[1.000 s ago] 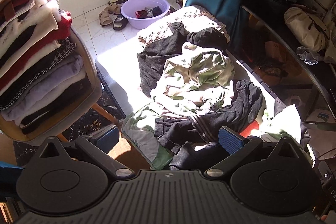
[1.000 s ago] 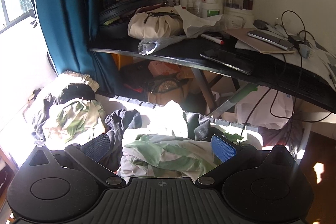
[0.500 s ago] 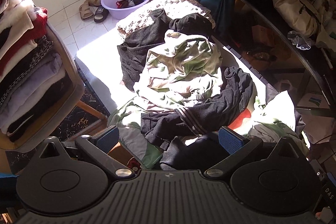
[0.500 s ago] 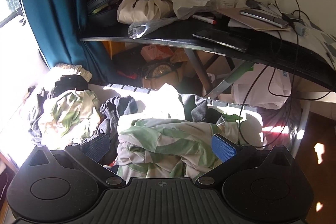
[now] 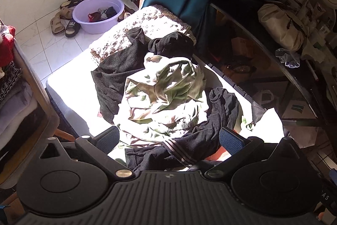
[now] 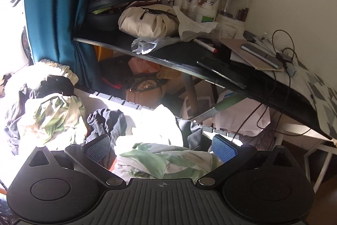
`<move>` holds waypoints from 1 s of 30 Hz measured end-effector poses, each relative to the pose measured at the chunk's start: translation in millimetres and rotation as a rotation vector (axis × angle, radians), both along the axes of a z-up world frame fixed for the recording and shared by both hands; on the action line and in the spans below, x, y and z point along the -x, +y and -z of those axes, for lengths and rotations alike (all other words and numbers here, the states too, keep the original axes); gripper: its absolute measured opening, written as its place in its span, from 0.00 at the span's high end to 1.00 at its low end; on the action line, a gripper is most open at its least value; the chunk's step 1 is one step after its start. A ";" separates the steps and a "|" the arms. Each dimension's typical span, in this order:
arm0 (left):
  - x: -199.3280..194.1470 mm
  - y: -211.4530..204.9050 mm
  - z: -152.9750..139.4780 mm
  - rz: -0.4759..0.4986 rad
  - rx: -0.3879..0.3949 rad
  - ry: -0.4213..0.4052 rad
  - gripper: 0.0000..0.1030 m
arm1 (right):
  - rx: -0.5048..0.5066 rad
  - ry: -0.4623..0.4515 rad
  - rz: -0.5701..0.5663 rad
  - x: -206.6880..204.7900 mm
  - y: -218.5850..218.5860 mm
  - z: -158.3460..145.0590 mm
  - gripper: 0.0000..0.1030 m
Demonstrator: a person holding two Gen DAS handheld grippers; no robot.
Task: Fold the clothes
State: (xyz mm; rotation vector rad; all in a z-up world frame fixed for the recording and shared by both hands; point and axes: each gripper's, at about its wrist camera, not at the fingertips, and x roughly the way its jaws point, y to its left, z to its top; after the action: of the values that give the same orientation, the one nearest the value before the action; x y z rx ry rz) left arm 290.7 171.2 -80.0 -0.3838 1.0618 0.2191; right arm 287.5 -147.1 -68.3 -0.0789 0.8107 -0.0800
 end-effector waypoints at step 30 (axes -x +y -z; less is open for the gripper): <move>-58.9 58.1 223.0 0.297 -0.206 0.172 0.00 | 0.078 0.345 -0.015 -20.3 94.2 180.6 0.01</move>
State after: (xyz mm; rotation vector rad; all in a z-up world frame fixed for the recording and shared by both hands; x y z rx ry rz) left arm 349.6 229.3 -303.0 -0.0191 1.2380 0.0952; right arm 307.8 -52.9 -248.9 -0.1760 1.1518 -0.0846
